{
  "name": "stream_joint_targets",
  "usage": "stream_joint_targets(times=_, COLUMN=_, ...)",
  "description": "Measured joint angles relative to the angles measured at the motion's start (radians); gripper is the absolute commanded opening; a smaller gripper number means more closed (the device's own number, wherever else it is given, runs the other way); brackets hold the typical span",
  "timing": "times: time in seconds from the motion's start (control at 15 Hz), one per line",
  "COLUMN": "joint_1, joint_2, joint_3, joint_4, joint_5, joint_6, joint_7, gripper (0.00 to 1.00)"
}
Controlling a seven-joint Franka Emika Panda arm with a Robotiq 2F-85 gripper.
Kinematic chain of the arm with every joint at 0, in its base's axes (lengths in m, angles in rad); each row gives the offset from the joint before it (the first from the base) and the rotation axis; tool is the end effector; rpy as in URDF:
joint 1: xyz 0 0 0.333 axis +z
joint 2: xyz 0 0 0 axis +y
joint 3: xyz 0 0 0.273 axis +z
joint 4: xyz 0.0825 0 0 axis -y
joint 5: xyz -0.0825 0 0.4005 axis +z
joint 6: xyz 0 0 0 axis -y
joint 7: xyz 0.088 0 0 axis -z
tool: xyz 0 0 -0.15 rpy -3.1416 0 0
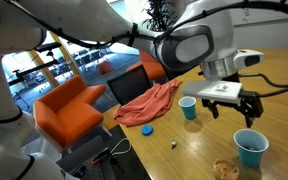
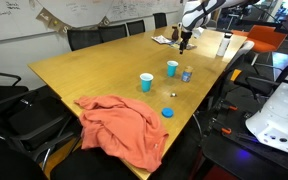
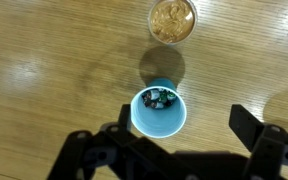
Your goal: Move the blue cup on the right to the left
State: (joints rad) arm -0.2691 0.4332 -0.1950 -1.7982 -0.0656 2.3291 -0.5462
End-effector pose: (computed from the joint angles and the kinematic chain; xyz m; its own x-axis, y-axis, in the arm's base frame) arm 0.5898 -0.2951 0.2303 0.9889 0.1474 0.0160 0.1428 -0.9758 0.1654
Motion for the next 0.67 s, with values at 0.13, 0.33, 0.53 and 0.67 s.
stream_joint_targets(times=0.13, joint_1=-0.022, joint_2=0.055, joint_3=0.023, joint_4=0.047, joint_5=0.003, joint_6=0.000, joint_7=0.000, gripper=1.00)
stream_joint_targets(times=0.33, joint_1=-0.052, joint_2=0.123, joint_3=0.056, joint_4=0.111, joint_5=0.017, joint_6=0.000, joint_7=0.000, gripper=1.00)
stream_joint_targets(times=0.53, joint_1=-0.069, joint_2=0.162, joint_3=0.074, joint_4=0.155, joint_5=0.018, joint_6=0.000, joint_7=0.000, gripper=1.00)
stream_joint_targets(times=0.67, joint_1=-0.072, joint_2=0.167, joint_3=0.076, joint_4=0.162, joint_5=0.018, joint_6=0.000, joint_7=0.000, gripper=1.00)
